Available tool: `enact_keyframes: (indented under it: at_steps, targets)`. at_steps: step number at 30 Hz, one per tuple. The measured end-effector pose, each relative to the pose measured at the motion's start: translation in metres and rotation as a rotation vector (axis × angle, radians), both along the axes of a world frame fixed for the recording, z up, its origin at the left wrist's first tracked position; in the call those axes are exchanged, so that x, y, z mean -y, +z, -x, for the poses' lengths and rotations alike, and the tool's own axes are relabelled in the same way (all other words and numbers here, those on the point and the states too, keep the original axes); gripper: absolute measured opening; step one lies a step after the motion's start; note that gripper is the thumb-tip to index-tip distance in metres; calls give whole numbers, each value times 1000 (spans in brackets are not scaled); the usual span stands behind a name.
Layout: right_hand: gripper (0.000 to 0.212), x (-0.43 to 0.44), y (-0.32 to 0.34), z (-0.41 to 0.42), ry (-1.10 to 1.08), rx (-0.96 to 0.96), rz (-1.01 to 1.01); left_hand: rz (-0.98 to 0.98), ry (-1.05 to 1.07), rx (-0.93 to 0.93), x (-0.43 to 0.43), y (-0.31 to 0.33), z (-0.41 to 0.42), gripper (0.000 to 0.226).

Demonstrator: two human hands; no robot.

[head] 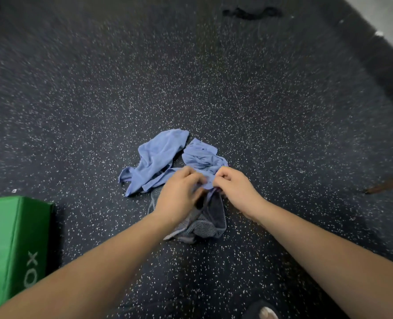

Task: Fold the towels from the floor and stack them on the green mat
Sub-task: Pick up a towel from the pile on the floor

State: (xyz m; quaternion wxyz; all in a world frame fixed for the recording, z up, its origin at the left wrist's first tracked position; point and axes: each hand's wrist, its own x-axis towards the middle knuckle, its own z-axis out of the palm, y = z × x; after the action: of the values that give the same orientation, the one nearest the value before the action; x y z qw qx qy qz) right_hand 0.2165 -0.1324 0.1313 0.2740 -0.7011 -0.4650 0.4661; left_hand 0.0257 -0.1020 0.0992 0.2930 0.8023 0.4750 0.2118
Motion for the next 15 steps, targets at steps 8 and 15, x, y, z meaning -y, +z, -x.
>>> enact_keyframes:
  at_steps: [8, 15]
  targets:
    - [19, 17, 125, 26, -62, -132, -97, 111, 123, 292, 22, 124, 11, 12]
    - [21, 52, 215, 67, -63, -81, -179, 246, 382, 665, 63, 207, 28, 5]
